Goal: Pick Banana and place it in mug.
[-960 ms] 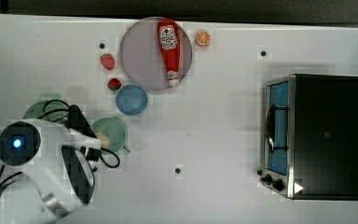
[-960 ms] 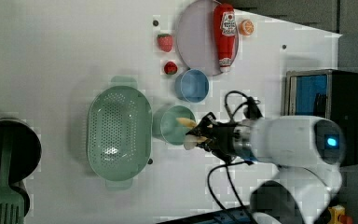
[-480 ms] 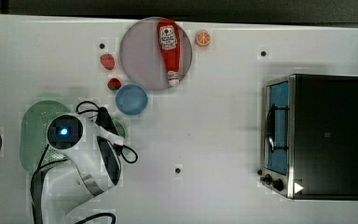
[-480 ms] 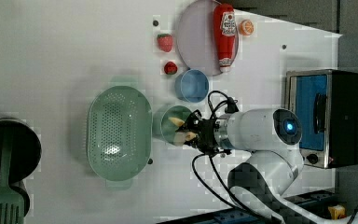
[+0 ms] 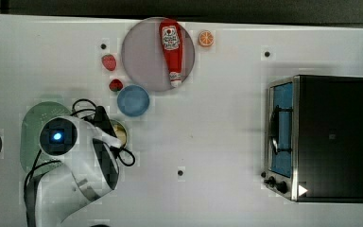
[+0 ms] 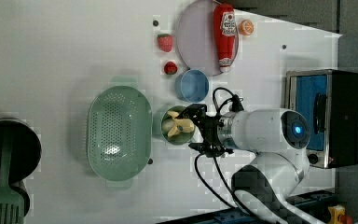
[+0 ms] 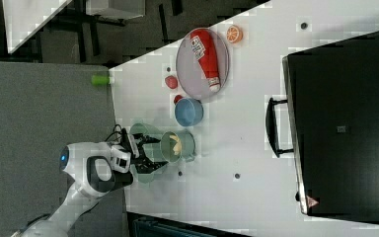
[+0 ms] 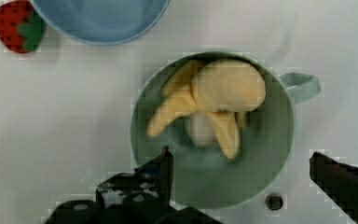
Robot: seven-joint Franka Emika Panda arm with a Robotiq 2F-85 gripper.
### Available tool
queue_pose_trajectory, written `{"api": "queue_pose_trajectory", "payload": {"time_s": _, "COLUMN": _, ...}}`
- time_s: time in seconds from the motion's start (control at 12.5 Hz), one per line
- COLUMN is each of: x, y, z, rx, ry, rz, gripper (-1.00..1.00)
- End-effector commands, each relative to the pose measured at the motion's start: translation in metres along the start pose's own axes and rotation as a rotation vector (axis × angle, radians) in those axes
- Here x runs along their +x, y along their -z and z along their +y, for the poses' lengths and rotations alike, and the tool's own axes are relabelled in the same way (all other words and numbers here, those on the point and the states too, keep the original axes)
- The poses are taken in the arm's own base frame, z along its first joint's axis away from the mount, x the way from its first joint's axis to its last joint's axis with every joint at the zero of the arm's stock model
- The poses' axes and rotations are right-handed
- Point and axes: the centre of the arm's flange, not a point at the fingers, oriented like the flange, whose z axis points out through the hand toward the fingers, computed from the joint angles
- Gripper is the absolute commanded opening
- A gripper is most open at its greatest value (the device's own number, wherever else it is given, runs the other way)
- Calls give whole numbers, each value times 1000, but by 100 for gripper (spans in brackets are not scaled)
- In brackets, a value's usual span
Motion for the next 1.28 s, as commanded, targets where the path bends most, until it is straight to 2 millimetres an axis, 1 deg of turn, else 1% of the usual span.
{"api": "queue_pose_trajectory", "payload": {"time_s": 0.08, "x": 1, "y": 50, "z": -16, "rx": 137, "ry": -31, "rz": 26, "gripper": 100}}
{"api": "queue_pose_trajectory", "payload": {"time_s": 0.16, "x": 7, "y": 63, "z": -15, "rx": 141, "ry": -42, "rz": 41, "gripper": 100}}
{"api": "queue_pose_trajectory", "payload": {"time_s": 0.24, "x": 16, "y": 82, "z": -13, "rx": 159, "ry": -59, "rz": 60, "gripper": 100}}
{"api": "queue_pose_trajectory", "payload": {"time_s": 0.32, "x": 28, "y": 102, "z": -9, "rx": 157, "ry": -71, "rz": 84, "gripper": 100}}
{"api": "queue_pose_trajectory", "payload": {"time_s": 0.4, "x": 43, "y": 126, "z": -2, "rx": 132, "ry": -47, "rz": 113, "gripper": 100}}
{"api": "queue_pose_trajectory", "payload": {"time_s": 0.48, "x": 61, "y": 155, "z": 6, "rx": 108, "ry": 9, "rz": 139, "gripper": 100}}
{"api": "queue_pose_trajectory", "payload": {"time_s": 0.56, "x": 80, "y": 180, "z": 14, "rx": 84, "ry": 38, "rz": 153, "gripper": 100}}
{"api": "queue_pose_trajectory", "payload": {"time_s": 0.72, "x": 124, "y": 232, "z": 30, "rx": 91, "ry": 84, "rz": 172, "gripper": 100}}
{"api": "queue_pose_trajectory", "payload": {"time_s": 0.88, "x": 169, "y": 274, "z": 49, "rx": 96, "ry": 135, "rz": 177, "gripper": 100}}
{"api": "queue_pose_trajectory", "payload": {"time_s": 1.04, "x": 208, "y": 308, "z": 67, "rx": 103, "ry": 164, "rz": 176, "gripper": 100}}
{"api": "queue_pose_trajectory", "payload": {"time_s": 1.12, "x": 224, "y": 323, "z": 75, "rx": 107, "ry": 171, "rz": 176, "gripper": 100}}
{"api": "queue_pose_trajectory", "payload": {"time_s": 1.2, "x": 237, "y": 333, "z": 84, "rx": 95, "ry": 184, "rz": 167, "gripper": 100}}
{"api": "queue_pose_trajectory", "payload": {"time_s": 1.28, "x": 246, "y": 342, "z": 91, "rx": 77, "ry": 203, "rz": 155, "gripper": 100}}
